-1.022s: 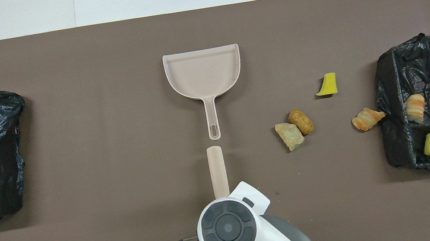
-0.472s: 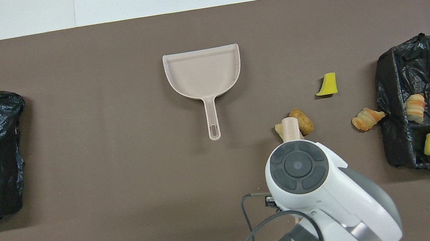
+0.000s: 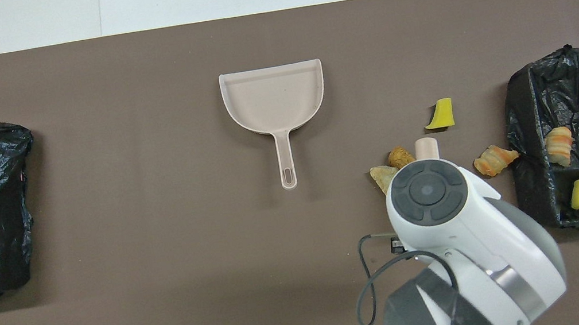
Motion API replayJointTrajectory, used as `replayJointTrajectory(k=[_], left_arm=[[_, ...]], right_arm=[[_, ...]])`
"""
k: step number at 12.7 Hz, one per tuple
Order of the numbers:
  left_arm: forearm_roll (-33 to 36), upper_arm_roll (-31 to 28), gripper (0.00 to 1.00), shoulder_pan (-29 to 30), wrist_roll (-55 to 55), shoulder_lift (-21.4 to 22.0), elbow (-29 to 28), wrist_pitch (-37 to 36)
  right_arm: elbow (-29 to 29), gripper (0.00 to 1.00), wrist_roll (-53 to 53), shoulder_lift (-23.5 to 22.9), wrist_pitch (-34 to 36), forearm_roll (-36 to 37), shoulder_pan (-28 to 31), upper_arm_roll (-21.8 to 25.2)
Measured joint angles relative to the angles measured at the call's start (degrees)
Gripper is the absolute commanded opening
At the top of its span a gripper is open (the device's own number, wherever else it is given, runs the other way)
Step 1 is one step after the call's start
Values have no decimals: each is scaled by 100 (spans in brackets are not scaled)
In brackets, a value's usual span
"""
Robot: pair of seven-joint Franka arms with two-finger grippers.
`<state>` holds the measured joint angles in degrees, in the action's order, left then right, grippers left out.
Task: Sweep and dump trash in bin
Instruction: 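Move the brush to the remaining bread pieces with the right gripper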
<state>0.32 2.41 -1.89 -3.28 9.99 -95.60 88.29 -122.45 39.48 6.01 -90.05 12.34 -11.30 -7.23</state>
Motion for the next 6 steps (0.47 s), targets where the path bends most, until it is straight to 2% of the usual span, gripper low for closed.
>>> replayJointTrajectory(k=[3,6], left_arm=[[0,0,100,0,0,0,0,0],[0,0,100,0,0,0,0,0]], right_arm=[[-249,0,-78,54,-28,20,371,-1],[-803,0,-79,275,-478,20,592,-1]])
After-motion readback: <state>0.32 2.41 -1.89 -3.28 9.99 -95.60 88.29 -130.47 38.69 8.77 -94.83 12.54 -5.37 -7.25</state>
